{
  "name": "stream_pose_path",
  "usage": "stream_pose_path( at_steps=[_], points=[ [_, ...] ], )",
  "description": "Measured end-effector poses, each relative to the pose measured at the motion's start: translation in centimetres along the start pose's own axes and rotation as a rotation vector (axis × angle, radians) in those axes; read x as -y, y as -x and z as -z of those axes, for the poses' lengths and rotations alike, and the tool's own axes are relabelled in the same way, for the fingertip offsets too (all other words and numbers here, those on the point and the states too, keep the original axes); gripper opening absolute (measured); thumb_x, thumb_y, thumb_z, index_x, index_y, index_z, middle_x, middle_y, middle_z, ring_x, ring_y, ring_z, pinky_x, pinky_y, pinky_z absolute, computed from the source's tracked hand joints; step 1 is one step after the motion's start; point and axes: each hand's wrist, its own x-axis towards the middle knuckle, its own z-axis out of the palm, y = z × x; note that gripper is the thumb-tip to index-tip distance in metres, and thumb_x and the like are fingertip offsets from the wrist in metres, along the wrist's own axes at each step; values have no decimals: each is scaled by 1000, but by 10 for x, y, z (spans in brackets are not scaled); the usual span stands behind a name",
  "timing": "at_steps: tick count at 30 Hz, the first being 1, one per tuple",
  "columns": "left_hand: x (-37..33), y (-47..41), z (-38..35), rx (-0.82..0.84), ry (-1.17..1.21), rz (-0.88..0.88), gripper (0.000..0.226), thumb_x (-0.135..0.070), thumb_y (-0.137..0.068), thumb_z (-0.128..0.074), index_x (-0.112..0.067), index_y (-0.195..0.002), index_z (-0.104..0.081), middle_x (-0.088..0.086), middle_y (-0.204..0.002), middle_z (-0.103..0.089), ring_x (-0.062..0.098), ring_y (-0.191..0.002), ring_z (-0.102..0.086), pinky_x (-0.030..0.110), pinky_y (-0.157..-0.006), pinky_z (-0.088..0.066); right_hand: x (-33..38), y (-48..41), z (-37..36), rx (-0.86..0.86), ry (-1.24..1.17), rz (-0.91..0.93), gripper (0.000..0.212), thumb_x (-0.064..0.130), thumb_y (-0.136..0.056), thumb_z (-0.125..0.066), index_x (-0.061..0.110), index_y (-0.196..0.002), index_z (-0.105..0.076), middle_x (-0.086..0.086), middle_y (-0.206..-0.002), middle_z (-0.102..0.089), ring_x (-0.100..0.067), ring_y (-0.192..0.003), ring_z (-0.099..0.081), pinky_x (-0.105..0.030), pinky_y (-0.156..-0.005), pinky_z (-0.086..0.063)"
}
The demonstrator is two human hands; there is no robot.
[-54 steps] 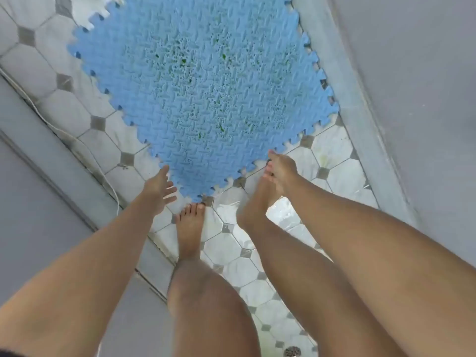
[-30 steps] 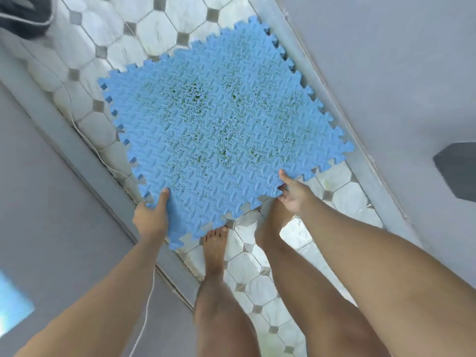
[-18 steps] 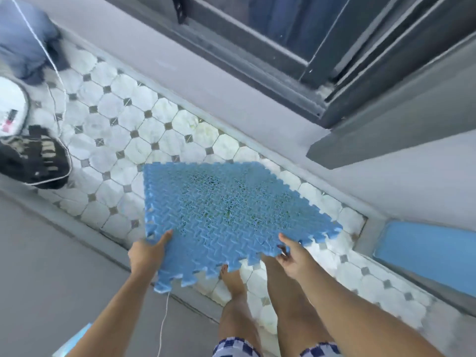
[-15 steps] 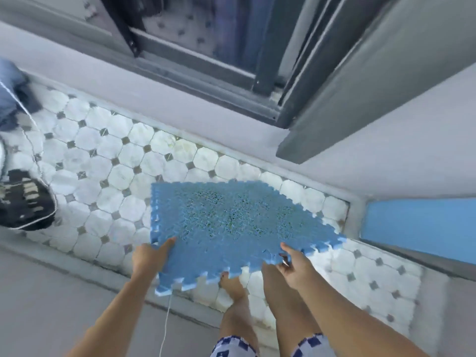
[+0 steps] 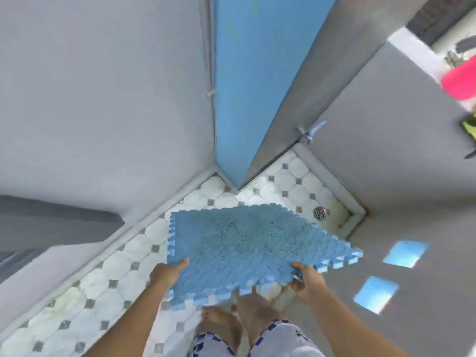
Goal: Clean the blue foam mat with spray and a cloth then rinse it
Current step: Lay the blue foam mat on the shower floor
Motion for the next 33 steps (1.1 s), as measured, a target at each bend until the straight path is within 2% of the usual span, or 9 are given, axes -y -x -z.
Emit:
stream_pose_path(
  at_steps=[5,10,13,15,18,21,24,28,33],
  points=[
    [-99,-23,-64,54,-240,-69,103,-71,-70,-79,4,-138,-58,21,-139,-62,37,-120,-65,43,-101,-55,43,-39,63,-119,-203,-6,19,1,-85,-69,2,-103,-63,-16,-77,-61,-26,-51,-51,-28,-42,-45],
    [-182,-36,-105,72,-398,-100,94,-65,-47,-87,0,-113,-68,19,-109,-73,35,-87,-76,50,-75,-65,70,-60,83,-227,-397,6,37,-1,-84,-64,4,-120,-59,-15,-79,-64,-24,-50,-51,-24,-39,-41],
    [-238,30,-130,159,-397,-15,55,-44,-85,-82,-5,-117,-60,15,-110,-66,32,-72,-72,40,-48,-61,80,-76,78,-350,-453,25,54,6,-76,-69,6,-129,-59,-18,-93,-71,-26,-57,-60,-28,-44,-45],
    [-263,45,-148,161,-389,-6,47,-32,-92,-78,-3,-121,-57,17,-118,-62,34,-72,-71,42,-54,-63,89,-84,71,-395,-495,34,53,6,-80,-69,10,-132,-55,-18,-104,-69,-28,-68,-66,-37,-55,-55],
    [-288,31,-165,73,-198,-53,20,-9,-96,-72,5,-102,-59,16,-96,-58,33,-80,-61,38,-64,-63,103,-103,61,-422,-538,34,61,9,-82,-70,11,-140,-48,-16,-120,-66,-30,-86,-69,-50,-78,-60],
    [-310,3,-171,38,135,-51,39,-8,-95,-72,10,-129,-61,20,-121,-61,27,-94,-62,31,-75,-60,121,-122,46,-417,-645,41,62,6,-85,-71,8,-142,-45,-16,-108,-67,-27,-80,-67,-41,-71,-58],
    [-329,-3,-182,196,430,-4,37,-19,-101,-66,-11,-136,-59,12,-138,-62,19,-97,-67,31,-90,-59,143,-136,30,-424,-768,43,71,3,-88,-69,11,-150,-37,-16,-105,-68,-26,-80,-66,-38,-68,-57],
    [-362,-5,-217,288,427,-21,47,-15,-106,-58,-6,-150,-46,24,-144,-52,30,-135,-57,40,-103,-51,165,-163,16,-410,-891,11,70,3,-89,-67,14,-150,-34,-14,-95,-65,-19,-62,-59,-30,-52,-50],
    [-407,-34,-247,235,423,-136,55,-2,-103,-59,-2,-155,-39,23,-160,-39,36,-136,-56,43,-94,-55,184,-201,0,-331,-979,-6,65,5,-90,-67,14,-147,-37,-8,-87,-62,-16,-58,-54,-25,-45,-46]
  ],
)
